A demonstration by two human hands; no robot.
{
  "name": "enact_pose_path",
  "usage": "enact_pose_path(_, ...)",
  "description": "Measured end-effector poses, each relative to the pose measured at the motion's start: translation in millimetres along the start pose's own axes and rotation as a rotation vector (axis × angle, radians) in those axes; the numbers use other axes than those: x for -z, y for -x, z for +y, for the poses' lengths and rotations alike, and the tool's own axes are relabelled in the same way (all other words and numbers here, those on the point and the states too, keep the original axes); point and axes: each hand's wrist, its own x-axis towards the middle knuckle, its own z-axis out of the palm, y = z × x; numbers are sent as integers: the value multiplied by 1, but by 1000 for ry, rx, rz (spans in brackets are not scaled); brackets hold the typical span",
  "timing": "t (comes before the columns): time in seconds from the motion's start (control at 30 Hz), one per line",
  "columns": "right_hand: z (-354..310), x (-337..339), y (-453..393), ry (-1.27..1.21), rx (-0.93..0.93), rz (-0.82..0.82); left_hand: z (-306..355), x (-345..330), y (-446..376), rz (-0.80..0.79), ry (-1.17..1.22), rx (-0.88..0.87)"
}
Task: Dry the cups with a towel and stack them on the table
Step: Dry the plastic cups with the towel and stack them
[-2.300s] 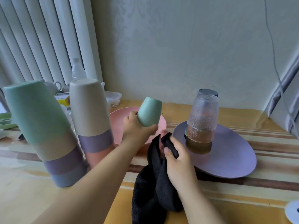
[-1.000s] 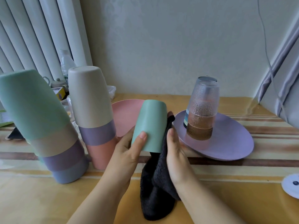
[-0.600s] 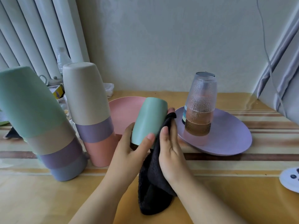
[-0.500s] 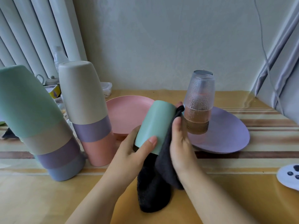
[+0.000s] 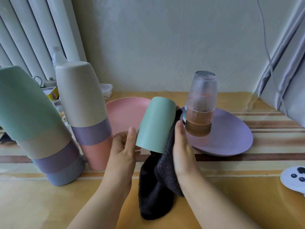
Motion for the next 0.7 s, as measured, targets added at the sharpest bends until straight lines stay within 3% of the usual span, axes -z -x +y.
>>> enact_pose_path(0.07,0,2,-3,24,26,27,-2,0,3,72,-117,-200)
enact_pose_path(0.17,2,3,-5,43,87,32,2,-1,10,25,-287,-293)
enact_pose_path(0.3,6,-6,-2,78,188,9,7,-4,13,-114,-297,-190)
enact_pose_path(0.43,16,-20,6,99,251,-25,15,2,9,-93,-199,-113)
enact_pose_path(0.6,4,-7,2,47,155,85,12,8,6,-326,-162,52)
enact_pose_path(0.7,-5,7,-5,-218,47,70,7,8,6,-421,-62,156)
